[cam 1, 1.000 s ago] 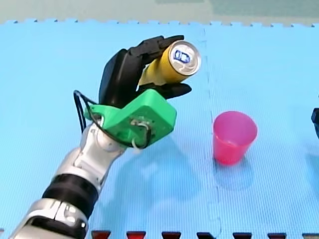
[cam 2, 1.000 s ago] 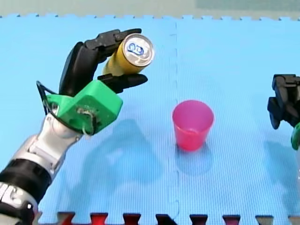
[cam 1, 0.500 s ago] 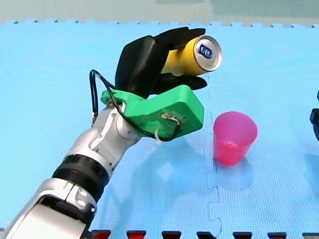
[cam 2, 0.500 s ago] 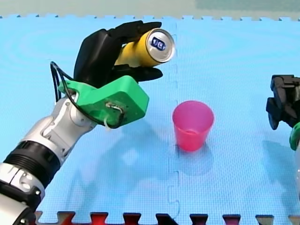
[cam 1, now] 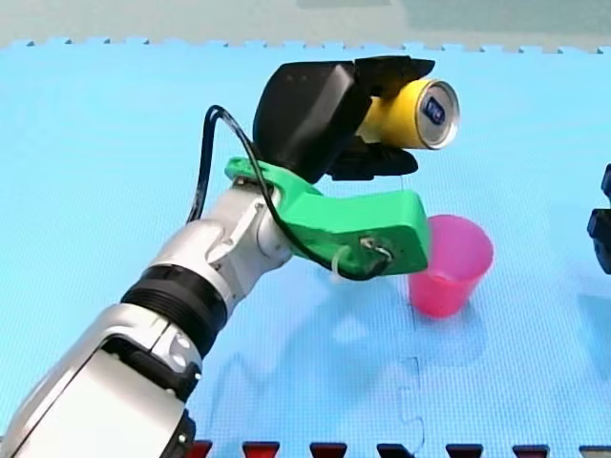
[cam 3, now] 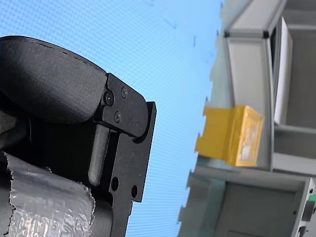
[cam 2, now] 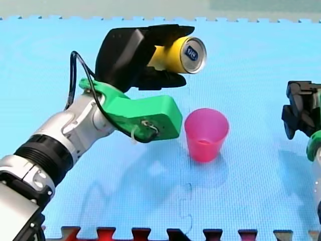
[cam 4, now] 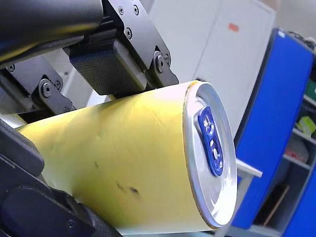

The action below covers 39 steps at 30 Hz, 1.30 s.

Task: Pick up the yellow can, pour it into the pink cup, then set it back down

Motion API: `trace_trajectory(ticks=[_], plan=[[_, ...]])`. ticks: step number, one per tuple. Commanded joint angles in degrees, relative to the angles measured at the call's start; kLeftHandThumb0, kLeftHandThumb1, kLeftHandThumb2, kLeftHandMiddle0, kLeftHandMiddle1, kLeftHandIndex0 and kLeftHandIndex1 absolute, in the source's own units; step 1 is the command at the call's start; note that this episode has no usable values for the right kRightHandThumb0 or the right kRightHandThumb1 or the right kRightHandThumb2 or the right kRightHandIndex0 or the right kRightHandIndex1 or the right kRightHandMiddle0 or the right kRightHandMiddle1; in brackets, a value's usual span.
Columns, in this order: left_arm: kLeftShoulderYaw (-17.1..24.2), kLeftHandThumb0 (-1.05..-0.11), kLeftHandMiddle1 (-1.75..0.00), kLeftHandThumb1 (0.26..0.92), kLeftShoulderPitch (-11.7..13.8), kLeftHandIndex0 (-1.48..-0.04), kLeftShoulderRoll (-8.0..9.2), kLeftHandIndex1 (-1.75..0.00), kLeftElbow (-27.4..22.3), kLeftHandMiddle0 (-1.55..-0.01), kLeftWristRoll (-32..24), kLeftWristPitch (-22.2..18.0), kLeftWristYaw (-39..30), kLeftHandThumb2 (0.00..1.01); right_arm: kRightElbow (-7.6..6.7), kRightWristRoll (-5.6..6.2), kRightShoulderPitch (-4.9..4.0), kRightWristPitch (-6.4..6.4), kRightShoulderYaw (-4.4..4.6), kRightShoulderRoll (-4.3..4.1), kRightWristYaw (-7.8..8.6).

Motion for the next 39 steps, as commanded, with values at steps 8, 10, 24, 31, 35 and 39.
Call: trace_trajectory(ticks=[8,10,24,31,35,39], plan=[[-5.79,-0.388,-0.22,0.832,-2.36,-1.27,0.58,-0.01,0.65,-1.41,6.18,4.29,5.95,0.01,0.27,0.16,0.12,-0.02,-0.24,0.03,-0.05],[-6.93,-0.390,-0.71,0.837,-2.57,-1.27,0.84,0.00,0.75,-1.16,7.30,5.01,7.07,0.00,0.29,0.17,0.19,-0.06,-0.28,0.03,-0.01],[-12.00,-0.353,-1.75,0.858,-3.18,-1.30,0.62,-0.01,4.17,-0.81,11.73,9.27,17.80,0.00,0.32,0.31,0.36,-0.41,-0.61,0.10,0.12],[-12.89,-0.346,-1.75,0.867,-3.38,-1.30,0.51,0.00,4.90,-0.81,11.86,9.84,19.13,0.01,0.38,0.20,0.38,-0.61,-0.53,0.14,-0.08],[-13.21,-0.345,-1.75,0.872,-3.38,-1.30,0.45,-0.01,5.07,-0.82,11.87,10.20,19.42,0.01,0.39,0.20,0.42,-0.68,-0.54,0.14,-0.13],[-13.45,-0.342,-1.75,0.877,-3.42,-1.31,0.43,-0.01,5.34,-0.82,11.75,10.34,19.60,0.01,0.40,0.21,0.42,-0.70,-0.54,0.19,-0.11]])
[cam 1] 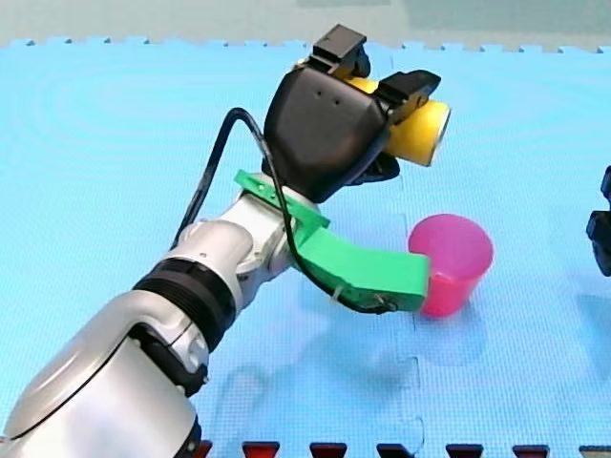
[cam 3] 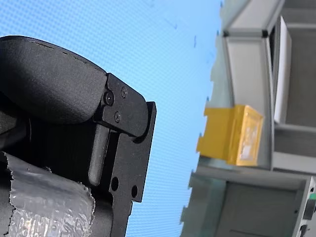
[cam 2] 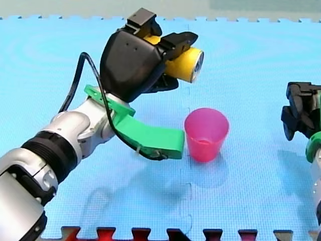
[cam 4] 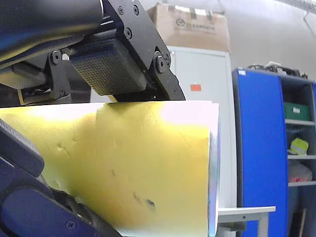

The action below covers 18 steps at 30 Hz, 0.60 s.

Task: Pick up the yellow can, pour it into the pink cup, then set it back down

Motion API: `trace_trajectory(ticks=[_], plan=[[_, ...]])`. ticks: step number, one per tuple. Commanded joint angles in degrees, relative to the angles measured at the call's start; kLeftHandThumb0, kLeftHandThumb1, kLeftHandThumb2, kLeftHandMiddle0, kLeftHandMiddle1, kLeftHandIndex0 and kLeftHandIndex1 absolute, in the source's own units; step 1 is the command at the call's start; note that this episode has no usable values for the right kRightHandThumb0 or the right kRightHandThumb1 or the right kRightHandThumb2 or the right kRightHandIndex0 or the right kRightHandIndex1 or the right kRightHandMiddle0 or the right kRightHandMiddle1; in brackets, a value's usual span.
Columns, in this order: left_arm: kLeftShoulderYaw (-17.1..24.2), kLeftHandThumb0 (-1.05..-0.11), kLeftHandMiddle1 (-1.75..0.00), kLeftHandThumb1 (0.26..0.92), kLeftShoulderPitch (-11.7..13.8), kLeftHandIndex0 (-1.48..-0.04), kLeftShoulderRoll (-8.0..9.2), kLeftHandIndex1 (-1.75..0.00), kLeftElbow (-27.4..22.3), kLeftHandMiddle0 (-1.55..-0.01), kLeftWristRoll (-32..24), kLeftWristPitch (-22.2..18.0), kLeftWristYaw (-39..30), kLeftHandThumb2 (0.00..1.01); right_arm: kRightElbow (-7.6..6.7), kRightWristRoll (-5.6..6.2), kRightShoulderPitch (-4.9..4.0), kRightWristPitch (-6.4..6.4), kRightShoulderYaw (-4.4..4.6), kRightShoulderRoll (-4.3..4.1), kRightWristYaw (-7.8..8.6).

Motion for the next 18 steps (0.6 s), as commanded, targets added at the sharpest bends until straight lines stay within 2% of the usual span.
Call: trace_trajectory(ticks=[1,18], plan=[[-0.07,-0.342,-1.75,0.877,-0.83,-1.31,0.19,-0.01,0.13,-0.82,-0.26,0.08,0.54,0.01,0.09,0.13,0.14,-0.26,-0.08,-0.03,-0.09],[-0.09,-0.348,-1.75,0.890,-1.23,-1.32,-0.07,-0.02,1.06,-0.84,-1.15,-0.95,0.28,0.01,0.08,0.14,-0.05,-0.36,-0.13,-0.03,-0.29]])
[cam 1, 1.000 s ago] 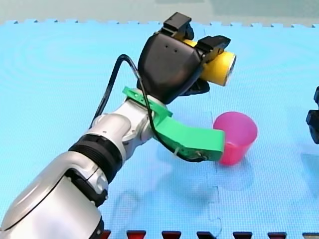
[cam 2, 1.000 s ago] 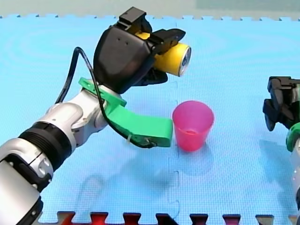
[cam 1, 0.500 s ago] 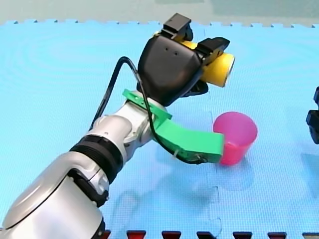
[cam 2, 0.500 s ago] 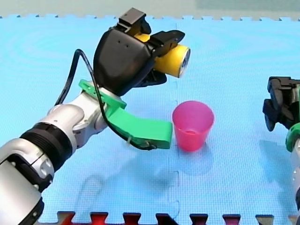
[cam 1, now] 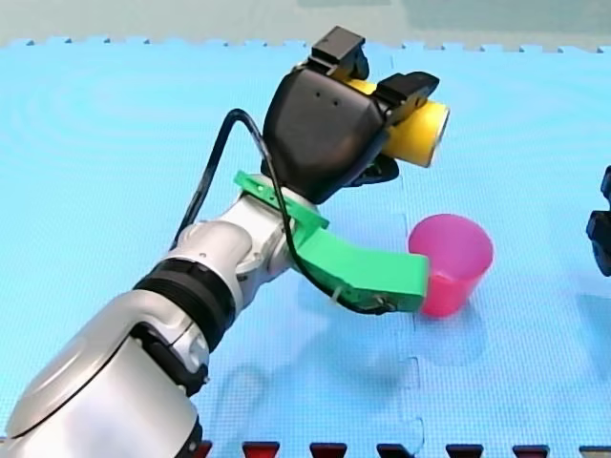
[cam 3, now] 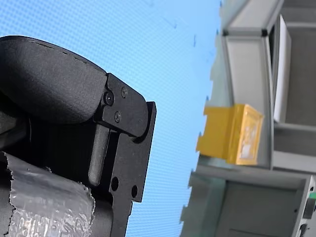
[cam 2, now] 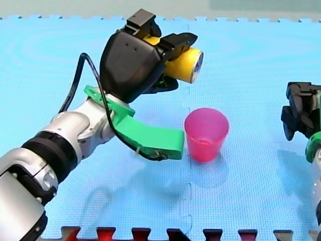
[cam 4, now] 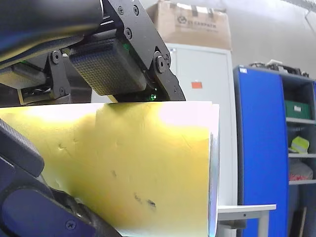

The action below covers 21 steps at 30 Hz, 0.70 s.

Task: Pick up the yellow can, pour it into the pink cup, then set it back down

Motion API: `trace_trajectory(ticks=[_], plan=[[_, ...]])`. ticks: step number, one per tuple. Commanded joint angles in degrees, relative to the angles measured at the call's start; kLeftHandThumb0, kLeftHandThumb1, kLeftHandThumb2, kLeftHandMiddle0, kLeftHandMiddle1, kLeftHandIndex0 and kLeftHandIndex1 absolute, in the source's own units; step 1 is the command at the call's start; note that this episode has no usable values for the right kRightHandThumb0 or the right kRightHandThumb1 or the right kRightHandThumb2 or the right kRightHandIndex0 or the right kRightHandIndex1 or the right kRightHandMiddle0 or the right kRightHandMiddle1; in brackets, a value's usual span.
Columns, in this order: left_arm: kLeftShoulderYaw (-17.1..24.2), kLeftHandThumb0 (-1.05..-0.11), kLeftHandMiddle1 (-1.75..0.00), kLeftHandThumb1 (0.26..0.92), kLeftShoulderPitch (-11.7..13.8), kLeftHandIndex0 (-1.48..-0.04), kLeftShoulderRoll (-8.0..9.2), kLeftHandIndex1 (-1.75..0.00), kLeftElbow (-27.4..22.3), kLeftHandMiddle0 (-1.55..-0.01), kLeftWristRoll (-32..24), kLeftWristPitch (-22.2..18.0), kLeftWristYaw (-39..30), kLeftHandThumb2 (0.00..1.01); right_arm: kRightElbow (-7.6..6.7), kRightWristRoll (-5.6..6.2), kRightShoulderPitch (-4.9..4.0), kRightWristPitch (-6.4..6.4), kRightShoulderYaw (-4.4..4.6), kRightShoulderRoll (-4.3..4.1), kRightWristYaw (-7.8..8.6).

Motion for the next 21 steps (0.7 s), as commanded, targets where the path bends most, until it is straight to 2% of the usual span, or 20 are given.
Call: trace_trajectory(ticks=[1,21], plan=[[0.05,-0.350,-1.75,0.890,-0.91,-1.32,0.09,-0.02,0.12,-0.84,-0.37,-0.02,0.29,0.01,0.03,0.18,-0.05,-0.23,-0.11,-0.07,-0.09],[-0.26,-0.361,-1.75,0.889,-1.13,-1.33,0.22,-0.03,-0.61,-0.85,-0.05,0.26,0.75,0.00,0.00,0.00,-0.12,-0.31,0.08,-0.25,-0.22]])
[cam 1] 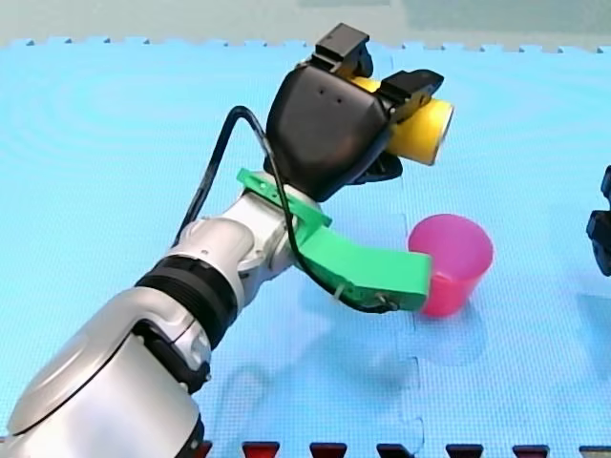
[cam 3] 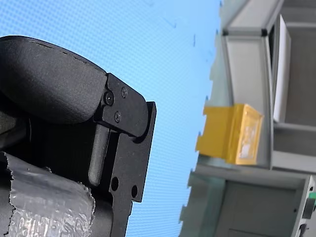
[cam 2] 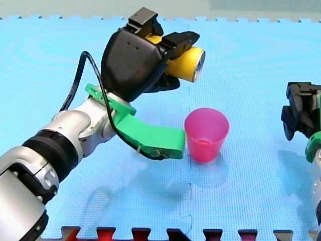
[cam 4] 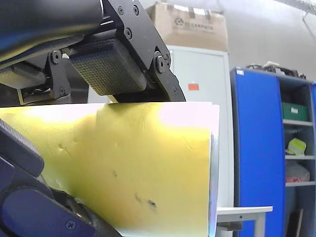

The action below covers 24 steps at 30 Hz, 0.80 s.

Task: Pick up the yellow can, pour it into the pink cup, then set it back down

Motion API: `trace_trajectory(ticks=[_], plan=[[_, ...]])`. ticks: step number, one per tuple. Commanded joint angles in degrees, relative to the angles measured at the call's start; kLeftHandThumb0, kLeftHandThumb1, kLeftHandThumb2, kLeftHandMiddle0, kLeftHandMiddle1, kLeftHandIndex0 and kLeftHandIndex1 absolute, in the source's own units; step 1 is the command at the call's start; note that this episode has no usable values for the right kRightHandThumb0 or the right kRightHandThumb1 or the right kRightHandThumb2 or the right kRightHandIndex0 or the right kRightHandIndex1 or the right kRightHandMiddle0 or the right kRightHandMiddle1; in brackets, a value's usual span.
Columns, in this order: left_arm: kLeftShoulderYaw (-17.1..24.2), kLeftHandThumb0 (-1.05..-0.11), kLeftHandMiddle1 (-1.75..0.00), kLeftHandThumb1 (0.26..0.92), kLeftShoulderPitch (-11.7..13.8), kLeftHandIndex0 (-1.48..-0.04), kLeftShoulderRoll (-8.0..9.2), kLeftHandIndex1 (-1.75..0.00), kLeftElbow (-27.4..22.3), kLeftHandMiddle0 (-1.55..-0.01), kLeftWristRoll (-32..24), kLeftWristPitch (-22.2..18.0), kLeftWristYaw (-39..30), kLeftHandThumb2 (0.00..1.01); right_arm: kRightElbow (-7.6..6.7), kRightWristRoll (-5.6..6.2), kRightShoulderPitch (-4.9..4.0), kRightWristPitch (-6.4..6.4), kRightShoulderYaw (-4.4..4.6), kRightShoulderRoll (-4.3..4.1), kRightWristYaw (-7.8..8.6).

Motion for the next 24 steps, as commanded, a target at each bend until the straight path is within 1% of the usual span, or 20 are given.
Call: trace_trajectory(ticks=[1,6,24], plan=[[-0.02,-0.361,-1.75,0.888,-0.78,-1.33,0.29,-0.03,-0.31,-0.85,-0.11,0.14,0.47,0.00,0.01,0.07,-0.10,-0.23,-0.05,-0.19,-0.15],[-0.45,-0.363,-1.75,0.887,-0.81,-1.33,0.52,-0.03,-0.54,-0.85,0.08,0.30,-0.38,0.00,0.01,0.07,-0.08,-0.22,-0.03,-0.14,-0.21],[-0.67,-0.368,-1.75,0.881,-0.62,-1.30,0.46,-0.02,-0.76,-0.85,-0.27,0.28,-2.00,0.00,0.17,0.18,-0.06,0.01,-0.20,-0.17,-0.15]])
